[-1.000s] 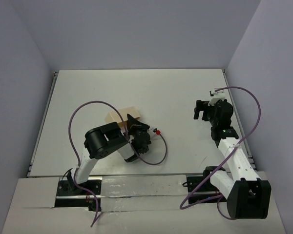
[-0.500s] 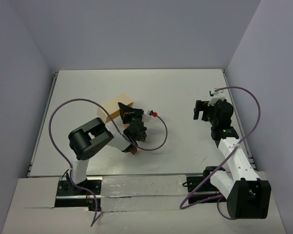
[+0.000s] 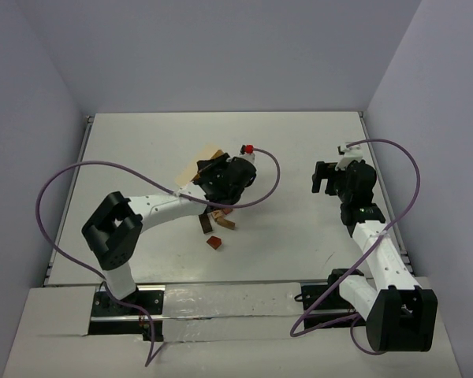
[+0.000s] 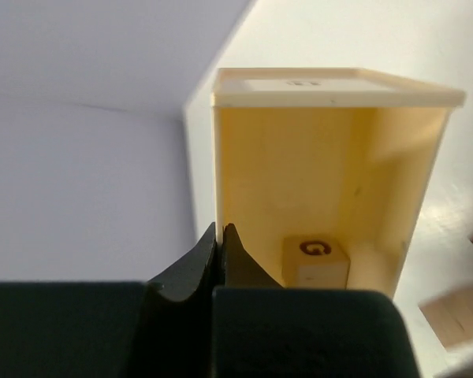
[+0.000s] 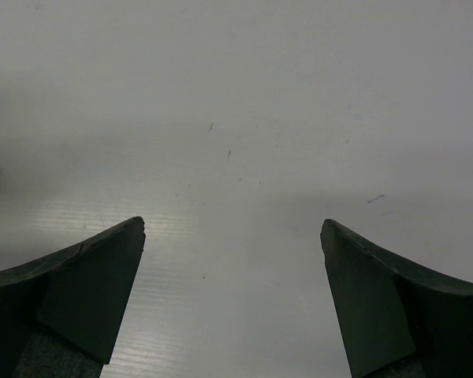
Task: Build the wood block tower
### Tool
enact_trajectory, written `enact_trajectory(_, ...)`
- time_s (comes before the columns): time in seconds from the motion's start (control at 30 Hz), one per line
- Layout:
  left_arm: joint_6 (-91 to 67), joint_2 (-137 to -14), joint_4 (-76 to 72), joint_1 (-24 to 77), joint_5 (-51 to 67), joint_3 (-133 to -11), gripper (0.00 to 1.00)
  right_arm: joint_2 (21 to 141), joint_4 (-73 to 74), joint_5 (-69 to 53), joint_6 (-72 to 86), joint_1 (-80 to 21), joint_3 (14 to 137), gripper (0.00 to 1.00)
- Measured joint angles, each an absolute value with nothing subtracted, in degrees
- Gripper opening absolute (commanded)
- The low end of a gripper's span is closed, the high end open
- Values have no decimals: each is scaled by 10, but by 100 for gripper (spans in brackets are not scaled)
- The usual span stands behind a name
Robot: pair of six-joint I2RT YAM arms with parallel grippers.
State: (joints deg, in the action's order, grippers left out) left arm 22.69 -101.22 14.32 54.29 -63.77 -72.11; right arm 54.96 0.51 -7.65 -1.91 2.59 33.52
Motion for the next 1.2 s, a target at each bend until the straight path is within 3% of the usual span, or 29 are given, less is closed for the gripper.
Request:
enact_trajectory(0.27,53,-996,378,538,-534,-686,0,550,6,-81,-17,26,338,100)
enact_trajectory(0.5,85,-960,325,550,-621,-631,0,551,6,-84,-14,26,338,100)
enact_trajectory(0.87,383,-956,15,557,-760,-537,0,551,6,-85,-14,26,338,100)
enact_trajectory(0.97,528,-965,-181,560,-774,-484,0,551,6,-84,-13,26,338,100)
enact_trajectory(1.07,792,-1024,-451,567,-774,-440,0,552,6,-85,-13,26,338,100)
enact_trajectory(1.2,993,-1133,-617,576,-748,-445,0,555,12,-85,-13,26,338,100)
